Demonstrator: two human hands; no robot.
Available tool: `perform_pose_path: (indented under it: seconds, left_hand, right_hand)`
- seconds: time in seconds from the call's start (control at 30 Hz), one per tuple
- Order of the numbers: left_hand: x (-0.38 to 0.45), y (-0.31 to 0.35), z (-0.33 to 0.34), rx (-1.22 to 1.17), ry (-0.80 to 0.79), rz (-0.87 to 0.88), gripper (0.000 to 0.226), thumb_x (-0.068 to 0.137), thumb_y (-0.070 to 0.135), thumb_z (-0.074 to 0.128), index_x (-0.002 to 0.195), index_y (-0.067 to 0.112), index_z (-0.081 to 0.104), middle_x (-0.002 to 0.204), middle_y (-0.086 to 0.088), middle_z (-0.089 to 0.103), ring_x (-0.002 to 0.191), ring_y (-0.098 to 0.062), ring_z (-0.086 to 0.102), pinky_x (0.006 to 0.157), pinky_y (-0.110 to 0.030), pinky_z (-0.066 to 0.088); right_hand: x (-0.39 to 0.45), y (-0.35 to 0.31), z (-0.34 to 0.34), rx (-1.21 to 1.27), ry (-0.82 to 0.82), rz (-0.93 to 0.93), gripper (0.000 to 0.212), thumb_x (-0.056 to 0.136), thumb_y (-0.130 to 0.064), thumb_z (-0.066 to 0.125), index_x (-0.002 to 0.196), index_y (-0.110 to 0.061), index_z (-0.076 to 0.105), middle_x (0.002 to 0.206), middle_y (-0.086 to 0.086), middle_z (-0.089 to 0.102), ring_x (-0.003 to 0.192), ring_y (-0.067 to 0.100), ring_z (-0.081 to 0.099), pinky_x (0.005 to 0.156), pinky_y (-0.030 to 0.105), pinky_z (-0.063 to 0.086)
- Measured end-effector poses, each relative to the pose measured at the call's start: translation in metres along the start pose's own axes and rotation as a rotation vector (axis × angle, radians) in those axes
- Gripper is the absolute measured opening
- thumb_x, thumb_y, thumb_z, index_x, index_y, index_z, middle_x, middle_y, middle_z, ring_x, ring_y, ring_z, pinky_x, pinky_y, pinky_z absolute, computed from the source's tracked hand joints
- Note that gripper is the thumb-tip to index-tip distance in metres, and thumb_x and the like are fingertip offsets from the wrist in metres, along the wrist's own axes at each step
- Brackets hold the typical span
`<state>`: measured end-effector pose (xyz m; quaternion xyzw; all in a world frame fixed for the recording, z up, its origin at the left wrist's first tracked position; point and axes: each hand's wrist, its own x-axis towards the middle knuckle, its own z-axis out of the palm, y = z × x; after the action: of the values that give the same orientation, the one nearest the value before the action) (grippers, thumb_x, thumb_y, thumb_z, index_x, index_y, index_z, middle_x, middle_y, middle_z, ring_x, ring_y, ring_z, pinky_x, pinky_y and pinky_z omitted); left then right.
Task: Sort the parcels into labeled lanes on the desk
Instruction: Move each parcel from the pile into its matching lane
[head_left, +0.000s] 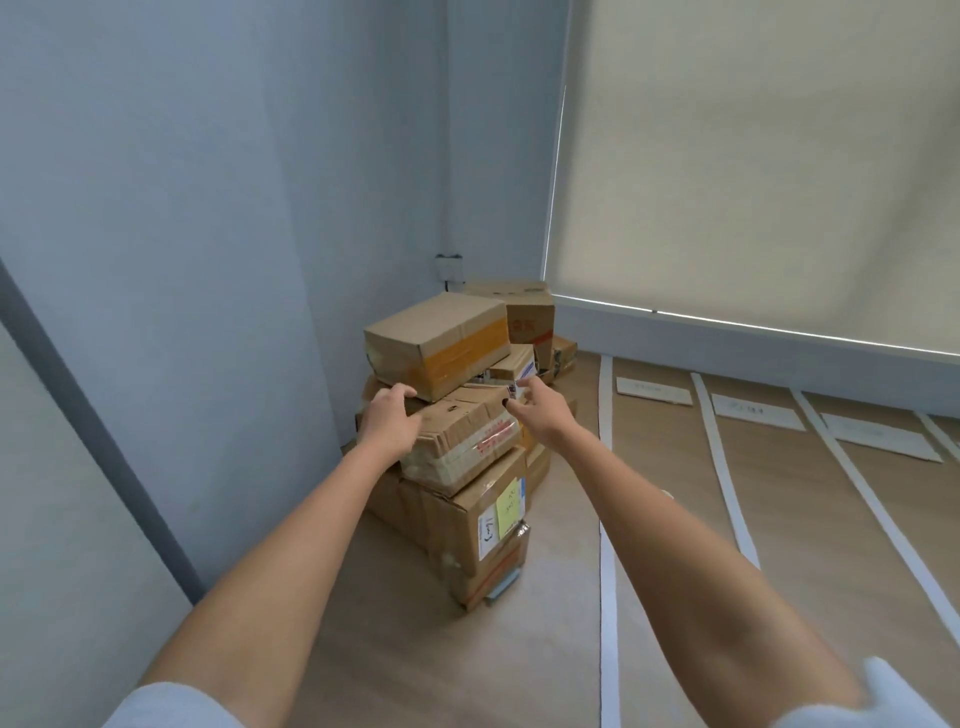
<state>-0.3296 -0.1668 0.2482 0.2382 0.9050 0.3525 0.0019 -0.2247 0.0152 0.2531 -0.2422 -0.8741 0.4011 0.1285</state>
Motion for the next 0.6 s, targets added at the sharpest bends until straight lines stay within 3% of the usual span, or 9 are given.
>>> perform_pose_path:
  seconds: [0.13, 0.27, 0.47, 0.6]
  left_hand:
    - [0.001, -0.03, 0.005, -0.022, -0.12, -0.145, 0.044, 0.095, 0.024, 0.046, 0.137, 0.011, 0.04, 0.138, -0.015, 0.043, 0.122, -0.03, 0.047, 0.096, -0.037, 0.04]
    - [0.004, -0.046, 0.009, -0.082, -0.179, -0.229, 0.044, 0.098, 0.024, 0.04, 0.139, 0.009, 0.036, 0.141, -0.017, 0.041, 0.125, -0.033, 0.044, 0.102, -0.04, 0.039]
    - [0.01, -0.05, 0.017, -0.252, -0.2, -0.367, 0.05, 0.098, 0.026, 0.039, 0.144, 0.015, 0.027, 0.146, -0.013, 0.034, 0.122, -0.033, 0.045, 0.095, -0.044, 0.048]
    - [0.01, -0.05, 0.028, -0.433, -0.18, -0.49, 0.055, 0.098, 0.033, 0.037, 0.148, 0.019, 0.018, 0.153, -0.009, 0.025, 0.135, -0.034, 0.032, 0.106, -0.05, 0.037]
  right_hand:
    - [0.009, -0.001, 0.011, -0.027, 0.01, 0.027, 0.05, 0.095, -0.023, 0.05, 0.141, -0.011, 0.036, 0.14, 0.012, 0.046, 0.125, 0.025, 0.048, 0.103, 0.038, 0.043]
    - [0.016, 0.006, 0.019, -0.037, 0.026, 0.082, 0.047, 0.095, -0.022, 0.047, 0.141, -0.013, 0.036, 0.139, 0.011, 0.046, 0.12, 0.024, 0.05, 0.099, 0.037, 0.044]
    - [0.036, 0.01, 0.018, 0.019, 0.028, 0.129, 0.05, 0.097, -0.026, 0.042, 0.143, -0.013, 0.03, 0.141, 0.012, 0.044, 0.122, 0.026, 0.049, 0.097, 0.037, 0.044]
    - [0.045, 0.013, 0.023, 0.069, -0.01, 0.167, 0.055, 0.097, -0.035, 0.039, 0.146, -0.015, 0.026, 0.142, 0.012, 0.044, 0.118, 0.026, 0.052, 0.09, 0.033, 0.043]
